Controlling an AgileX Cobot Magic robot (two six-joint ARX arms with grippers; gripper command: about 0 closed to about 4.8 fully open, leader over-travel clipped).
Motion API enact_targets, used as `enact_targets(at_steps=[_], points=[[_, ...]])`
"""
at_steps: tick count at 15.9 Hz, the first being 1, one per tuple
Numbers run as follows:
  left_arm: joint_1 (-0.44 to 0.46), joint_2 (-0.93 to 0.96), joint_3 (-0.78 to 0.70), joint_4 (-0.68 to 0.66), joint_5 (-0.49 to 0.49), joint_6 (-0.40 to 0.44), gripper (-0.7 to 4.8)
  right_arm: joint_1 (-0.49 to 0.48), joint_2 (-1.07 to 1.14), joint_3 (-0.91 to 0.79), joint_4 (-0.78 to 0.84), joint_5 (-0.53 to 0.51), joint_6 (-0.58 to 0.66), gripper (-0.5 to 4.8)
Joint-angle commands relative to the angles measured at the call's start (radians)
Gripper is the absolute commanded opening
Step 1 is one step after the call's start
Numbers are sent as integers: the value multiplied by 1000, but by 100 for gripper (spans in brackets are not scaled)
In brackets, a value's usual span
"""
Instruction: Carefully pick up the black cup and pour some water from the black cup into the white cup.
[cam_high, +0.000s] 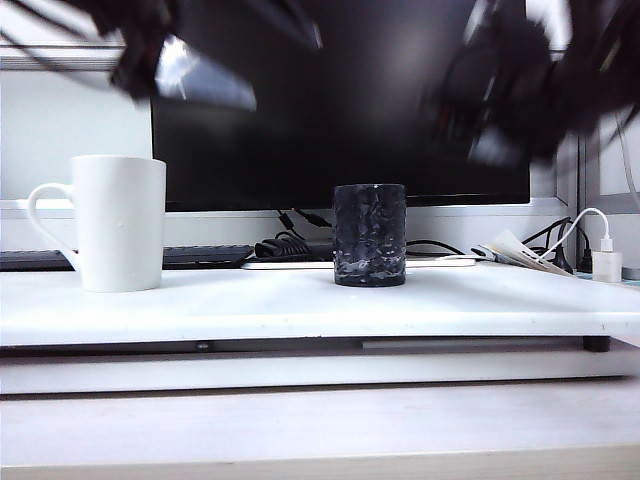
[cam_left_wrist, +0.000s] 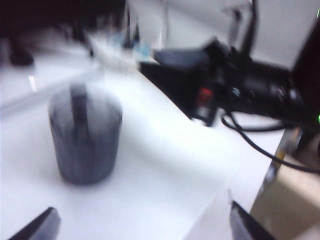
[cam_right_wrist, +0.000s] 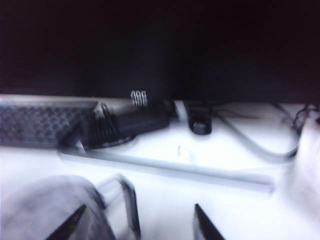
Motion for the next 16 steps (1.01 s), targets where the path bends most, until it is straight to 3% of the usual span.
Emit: enact_targets(at_steps=[1, 3, 5, 6, 7, 9, 11, 14, 16], points=[[3, -204, 5, 27, -86, -2, 479, 2, -315, 8, -89, -3, -47, 266], [4, -397, 5, -5, -138, 71, 479, 2, -585, 10, -209, -2, -93, 266], [3, -620, 5, -133, -224, 175, 479, 2, -886, 10, -480, 5, -123, 266], [3, -760, 5, -264, -303, 180, 479, 2, -1085, 10, -705, 4, -122, 265], [3, -830, 5, -357, -317, 179, 479, 3, -1187, 9, -823, 4, -122, 265], [3, -972, 4, -676, -331, 176, 479, 3, -1413, 8, -1153, 3, -120, 264], [3, -1001, -15, -837, -320, 131, 479, 3, -1390, -1, -1268, -69, -55, 264], [2, -999, -135, -725, -291, 47, 479, 3, -1357, -112, -1164, -168, -29, 264], [2, -996, -297, -507, -254, -22, 479, 4, -1348, -256, -1032, -181, -11, 264]])
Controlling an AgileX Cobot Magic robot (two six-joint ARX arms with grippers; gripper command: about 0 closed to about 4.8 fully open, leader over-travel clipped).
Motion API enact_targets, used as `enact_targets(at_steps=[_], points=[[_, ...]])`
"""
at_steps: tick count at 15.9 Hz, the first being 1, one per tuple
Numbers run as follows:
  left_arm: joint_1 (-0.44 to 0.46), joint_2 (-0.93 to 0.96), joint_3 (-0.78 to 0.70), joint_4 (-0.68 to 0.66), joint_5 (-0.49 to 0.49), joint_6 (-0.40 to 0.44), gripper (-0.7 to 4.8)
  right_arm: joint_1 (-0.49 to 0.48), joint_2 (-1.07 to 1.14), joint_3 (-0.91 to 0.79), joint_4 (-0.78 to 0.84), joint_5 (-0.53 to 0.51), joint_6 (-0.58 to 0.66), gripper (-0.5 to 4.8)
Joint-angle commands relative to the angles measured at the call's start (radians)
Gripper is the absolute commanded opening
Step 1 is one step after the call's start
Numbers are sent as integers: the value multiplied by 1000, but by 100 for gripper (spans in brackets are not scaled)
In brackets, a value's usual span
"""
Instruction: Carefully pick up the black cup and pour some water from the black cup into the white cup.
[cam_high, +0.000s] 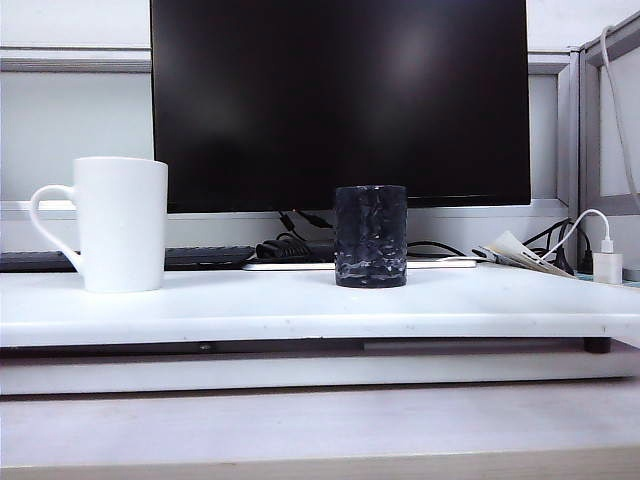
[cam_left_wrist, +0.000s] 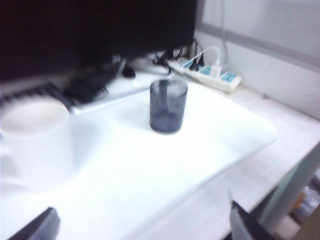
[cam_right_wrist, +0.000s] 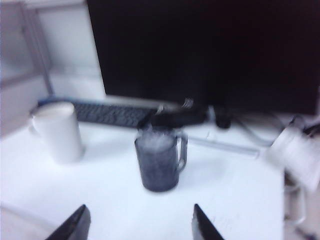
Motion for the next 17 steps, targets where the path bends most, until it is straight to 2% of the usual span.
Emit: enact_targets(at_steps=[1, 4, 6, 7, 8, 9, 10, 12, 13, 15, 17], points=[[1, 10, -179, 289, 36, -97, 479, 0, 8, -161, 187, -15, 25, 263], [1, 12, -361, 385, 23, -121, 479, -1, 8, -352, 309, -16, 24, 261], [1, 12, -414, 385, 23, -122, 479, -1, 6, -409, 306, -16, 25, 260], [2, 12, -439, 385, 19, -122, 416, -1, 6, -431, 302, -16, 25, 209], [2, 12, -453, 387, 5, -121, 296, -1, 6, -441, 301, -16, 24, 109], [2, 12, -470, 395, -19, -116, 127, -1, 7, -441, 291, -3, 21, -17], [2, 12, -483, 403, -55, -114, -14, -1, 7, -441, 287, 34, 21, -2], [2, 12, -521, 429, -158, -114, -6, -2, 7, -441, 278, 128, 15, -1], [3, 12, -541, 410, -236, -109, -6, -3, 7, -441, 269, 221, -15, -1], [6, 15, -541, 414, -303, -69, -6, -14, 6, -441, 269, 288, -54, -1], [20, 14, -541, 433, -320, -22, -6, -61, 6, -441, 267, 269, -64, -1]])
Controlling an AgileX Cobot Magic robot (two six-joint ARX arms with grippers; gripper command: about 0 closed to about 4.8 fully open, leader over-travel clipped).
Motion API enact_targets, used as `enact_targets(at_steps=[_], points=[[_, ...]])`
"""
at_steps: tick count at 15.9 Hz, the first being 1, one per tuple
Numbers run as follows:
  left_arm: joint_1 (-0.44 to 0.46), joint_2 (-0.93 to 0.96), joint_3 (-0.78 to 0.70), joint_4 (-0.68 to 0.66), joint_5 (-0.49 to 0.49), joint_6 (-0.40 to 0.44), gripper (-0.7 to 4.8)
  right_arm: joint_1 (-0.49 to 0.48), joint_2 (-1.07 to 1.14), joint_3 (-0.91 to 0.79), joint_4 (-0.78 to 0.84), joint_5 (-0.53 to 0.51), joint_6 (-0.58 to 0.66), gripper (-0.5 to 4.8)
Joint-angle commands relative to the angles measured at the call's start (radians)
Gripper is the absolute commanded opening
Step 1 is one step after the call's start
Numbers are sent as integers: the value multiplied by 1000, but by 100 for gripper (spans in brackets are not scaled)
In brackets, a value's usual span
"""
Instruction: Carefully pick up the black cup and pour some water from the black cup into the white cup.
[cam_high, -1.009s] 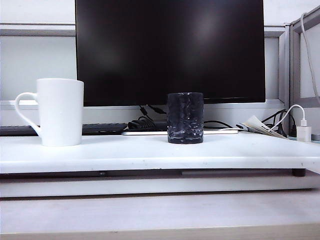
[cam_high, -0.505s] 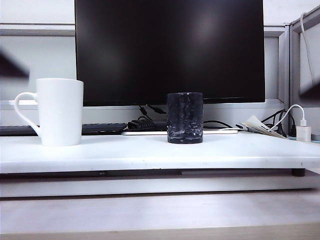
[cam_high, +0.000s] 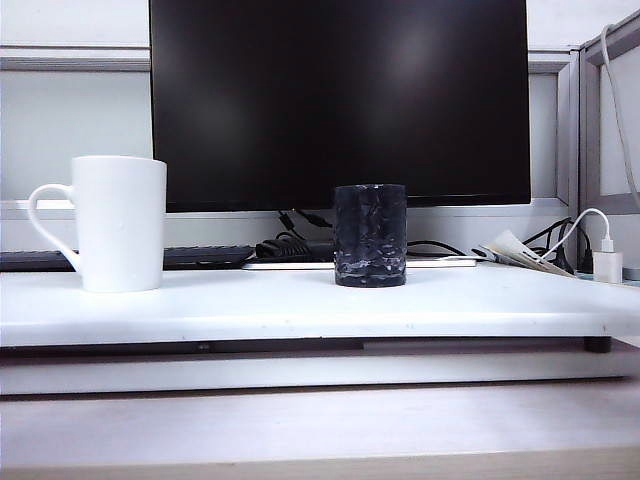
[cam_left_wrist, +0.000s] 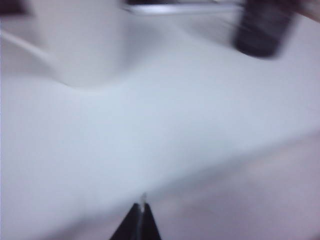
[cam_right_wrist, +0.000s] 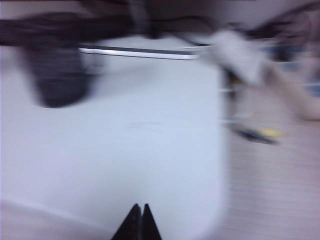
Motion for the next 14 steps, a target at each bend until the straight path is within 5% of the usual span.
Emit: enact_targets(at_steps=[1, 4, 11, 14], points=[[34, 1, 0, 11, -10, 43, -6, -91, 0, -8, 9, -80, -14, -1], [40, -1, 1, 5, 124, -34, 7, -187, -1, -7, -19, -274, -10, -1], [42, -20, 1, -3, 136, -34, 6, -217, -1, -7, -19, -286, -10, -1], [146, -77, 1, -11, 203, -34, 6, -217, -22, -7, -26, -286, -10, -1]])
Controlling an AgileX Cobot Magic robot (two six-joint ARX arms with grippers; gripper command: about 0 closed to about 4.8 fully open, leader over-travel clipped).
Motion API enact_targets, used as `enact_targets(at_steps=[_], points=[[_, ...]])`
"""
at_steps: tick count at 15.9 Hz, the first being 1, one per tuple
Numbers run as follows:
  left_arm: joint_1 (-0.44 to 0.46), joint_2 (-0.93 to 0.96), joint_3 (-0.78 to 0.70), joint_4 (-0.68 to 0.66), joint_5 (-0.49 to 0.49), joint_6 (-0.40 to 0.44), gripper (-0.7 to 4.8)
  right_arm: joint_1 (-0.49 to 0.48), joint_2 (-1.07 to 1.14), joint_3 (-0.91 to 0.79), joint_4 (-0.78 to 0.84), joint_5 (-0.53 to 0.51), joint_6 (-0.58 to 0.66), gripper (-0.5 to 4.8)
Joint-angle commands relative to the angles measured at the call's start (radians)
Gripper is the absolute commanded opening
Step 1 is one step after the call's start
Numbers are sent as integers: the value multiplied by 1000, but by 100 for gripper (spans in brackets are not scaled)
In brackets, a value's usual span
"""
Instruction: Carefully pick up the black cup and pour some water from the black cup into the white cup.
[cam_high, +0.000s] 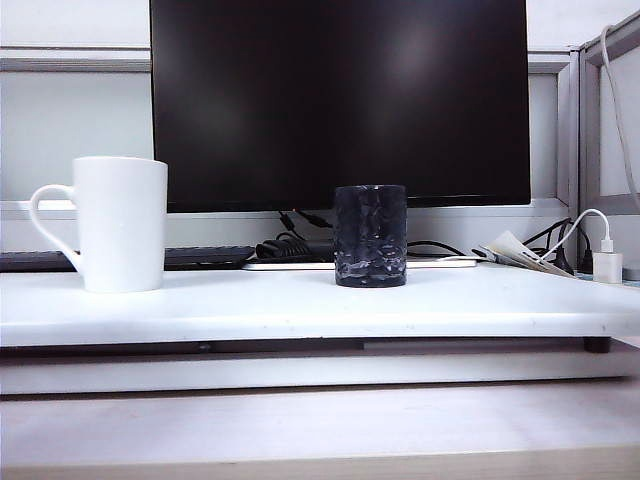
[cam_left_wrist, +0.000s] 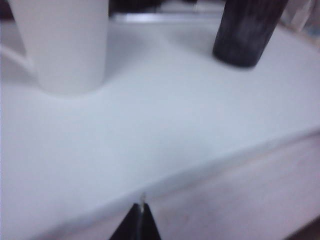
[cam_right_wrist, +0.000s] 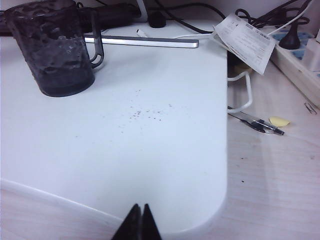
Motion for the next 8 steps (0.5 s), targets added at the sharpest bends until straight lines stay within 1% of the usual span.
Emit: enact_targets(at_steps=[1, 2, 4, 5, 6, 7, 8], points=[[133, -45, 1, -6, 85, -3, 6, 0, -41, -7, 2, -2, 1, -1], [225, -68, 1, -6, 108, -3, 6, -2, -59, -7, 18, -2, 1, -1], [321, -90, 1, -2, 107, -3, 6, -6, -61, -7, 43, -2, 0, -1], [384, -87, 1, 0, 100, -2, 6, -14, -61, -7, 42, -9, 1, -1], [410, -88, 1, -3, 100, -2, 6, -23, -61, -7, 41, -9, 1, -1], [465, -88, 1, -6, 102, -2, 6, -36, -61, -7, 40, -7, 1, -1], [487, -88, 1, -6, 104, -2, 6, -47, -61, -7, 41, -9, 1, -1]])
